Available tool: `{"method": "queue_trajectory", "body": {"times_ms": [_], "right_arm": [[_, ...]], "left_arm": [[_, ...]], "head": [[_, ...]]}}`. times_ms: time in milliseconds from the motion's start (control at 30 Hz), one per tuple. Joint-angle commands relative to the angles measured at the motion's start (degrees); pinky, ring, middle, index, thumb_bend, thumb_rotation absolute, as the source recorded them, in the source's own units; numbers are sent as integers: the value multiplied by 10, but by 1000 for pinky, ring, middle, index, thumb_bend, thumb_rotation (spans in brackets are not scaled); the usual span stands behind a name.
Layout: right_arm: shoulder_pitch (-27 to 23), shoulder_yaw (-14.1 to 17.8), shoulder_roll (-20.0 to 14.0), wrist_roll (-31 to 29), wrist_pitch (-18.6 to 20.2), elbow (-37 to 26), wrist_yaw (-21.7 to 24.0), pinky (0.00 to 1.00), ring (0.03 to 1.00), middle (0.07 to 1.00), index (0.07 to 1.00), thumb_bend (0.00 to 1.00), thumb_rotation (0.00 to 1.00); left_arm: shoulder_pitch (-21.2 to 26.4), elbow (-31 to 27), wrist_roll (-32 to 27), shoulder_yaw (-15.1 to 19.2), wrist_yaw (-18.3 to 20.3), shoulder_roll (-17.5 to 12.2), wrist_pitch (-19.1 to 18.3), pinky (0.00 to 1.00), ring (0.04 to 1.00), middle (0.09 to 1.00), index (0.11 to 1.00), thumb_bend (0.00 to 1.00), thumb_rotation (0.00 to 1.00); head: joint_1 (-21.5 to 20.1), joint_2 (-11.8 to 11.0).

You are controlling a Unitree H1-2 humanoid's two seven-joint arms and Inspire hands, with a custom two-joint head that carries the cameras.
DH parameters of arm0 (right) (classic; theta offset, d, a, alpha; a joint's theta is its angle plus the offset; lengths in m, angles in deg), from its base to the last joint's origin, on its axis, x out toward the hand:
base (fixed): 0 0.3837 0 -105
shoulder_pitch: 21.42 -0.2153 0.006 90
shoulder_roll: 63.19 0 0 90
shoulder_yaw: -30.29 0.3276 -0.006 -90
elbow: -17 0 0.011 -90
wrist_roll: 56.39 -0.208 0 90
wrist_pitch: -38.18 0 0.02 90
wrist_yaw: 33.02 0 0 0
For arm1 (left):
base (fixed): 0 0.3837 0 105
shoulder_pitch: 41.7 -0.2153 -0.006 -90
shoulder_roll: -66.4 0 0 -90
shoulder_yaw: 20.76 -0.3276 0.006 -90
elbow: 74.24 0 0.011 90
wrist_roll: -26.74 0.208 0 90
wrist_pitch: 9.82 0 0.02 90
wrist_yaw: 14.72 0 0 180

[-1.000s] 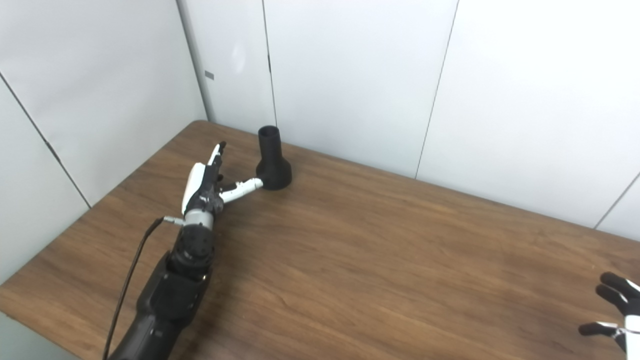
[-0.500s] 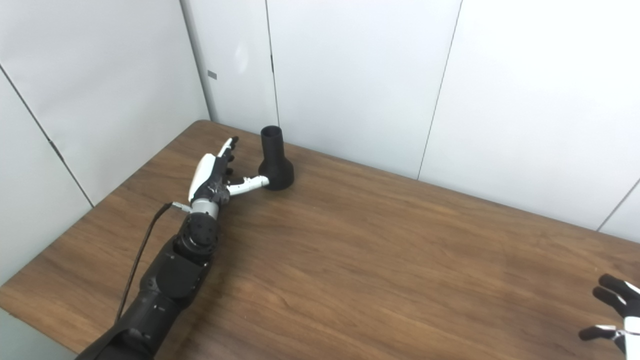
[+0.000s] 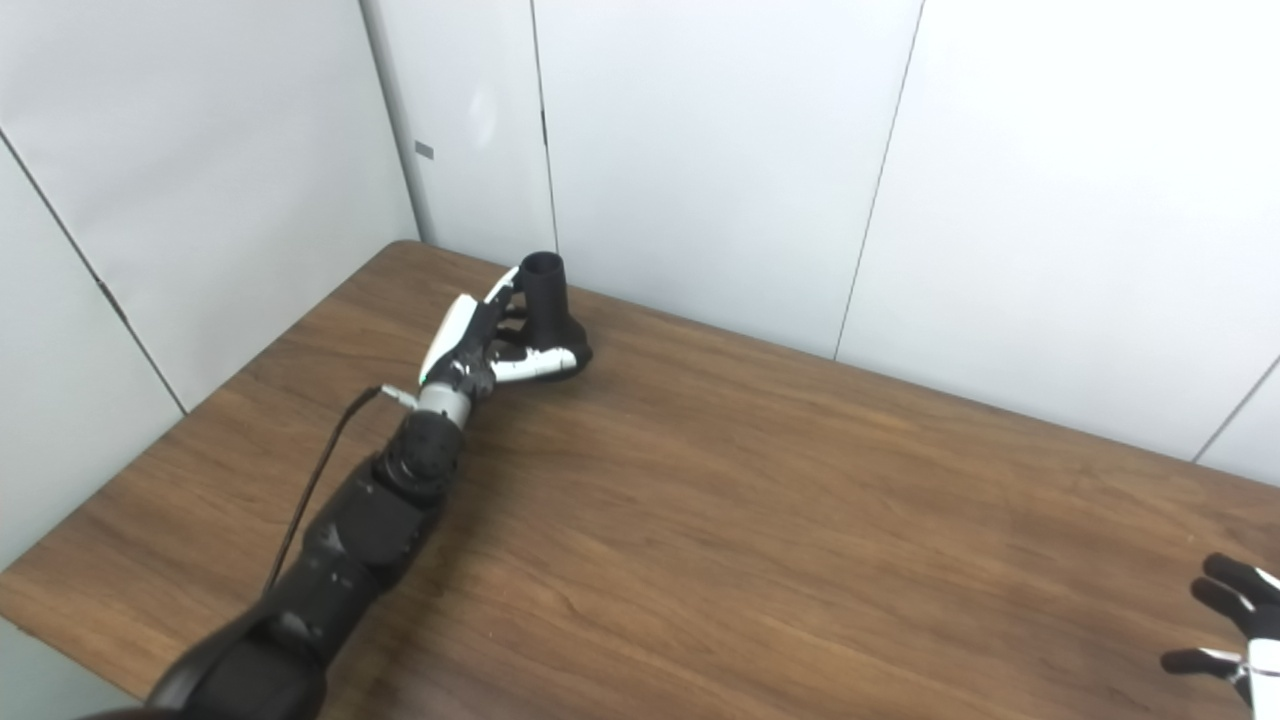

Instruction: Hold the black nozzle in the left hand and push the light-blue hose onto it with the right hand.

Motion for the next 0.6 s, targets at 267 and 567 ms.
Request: {"method": "queue_trajectory", "body": {"times_ms": [267,567], "right_arm": [[-2,5,-7,-3,-25,-17,2,426,739,764,667,44,735],[1,4,-6,-15,-14,-25,6,465,761,773,667,59,690]], "left_arm": [[19,58,6,-11,2,0,-24,853,980,979,941,1000,304],[18,99,11,-18,-4,-17,10,979,972,925,941,1000,242]], "head": [[-10,0],[-14,1]]}}
